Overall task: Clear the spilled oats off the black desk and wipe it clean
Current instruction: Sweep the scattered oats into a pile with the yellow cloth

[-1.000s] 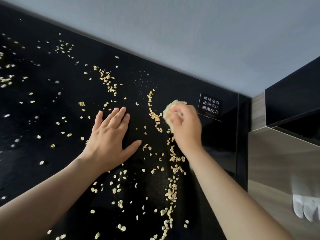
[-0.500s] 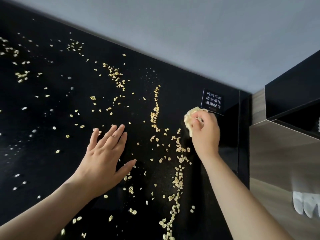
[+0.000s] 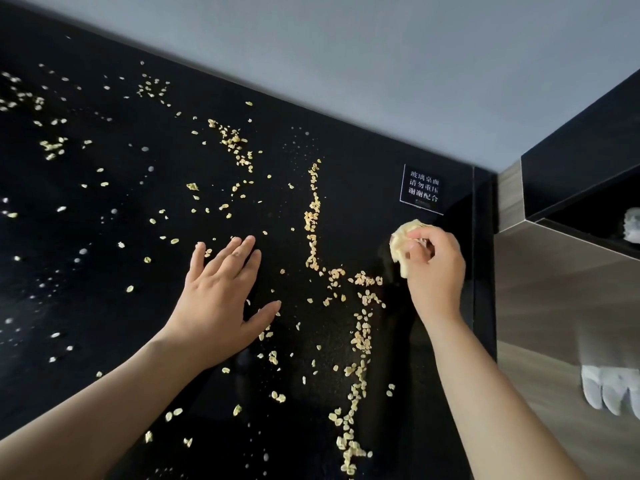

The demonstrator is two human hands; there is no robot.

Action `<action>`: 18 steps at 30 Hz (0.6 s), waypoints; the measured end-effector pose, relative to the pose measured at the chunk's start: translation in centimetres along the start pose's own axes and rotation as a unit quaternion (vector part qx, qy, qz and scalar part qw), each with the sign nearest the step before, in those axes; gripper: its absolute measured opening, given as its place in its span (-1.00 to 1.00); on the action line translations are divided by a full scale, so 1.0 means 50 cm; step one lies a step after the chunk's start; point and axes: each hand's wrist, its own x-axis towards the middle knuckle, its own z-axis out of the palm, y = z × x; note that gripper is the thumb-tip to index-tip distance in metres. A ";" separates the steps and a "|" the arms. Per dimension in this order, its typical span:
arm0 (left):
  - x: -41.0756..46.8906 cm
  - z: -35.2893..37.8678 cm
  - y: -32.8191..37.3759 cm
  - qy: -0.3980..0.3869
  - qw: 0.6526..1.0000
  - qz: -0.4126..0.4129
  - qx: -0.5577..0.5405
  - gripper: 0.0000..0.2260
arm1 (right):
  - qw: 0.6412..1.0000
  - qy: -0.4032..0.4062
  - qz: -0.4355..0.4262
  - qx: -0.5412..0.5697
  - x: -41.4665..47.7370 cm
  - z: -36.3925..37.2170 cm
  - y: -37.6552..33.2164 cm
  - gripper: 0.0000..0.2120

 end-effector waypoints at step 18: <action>-0.006 0.004 -0.001 0.012 1.000 0.009 0.004 -0.23 | 1.000 0.006 0.025 -0.009 -0.088 -0.033 0.019 -0.85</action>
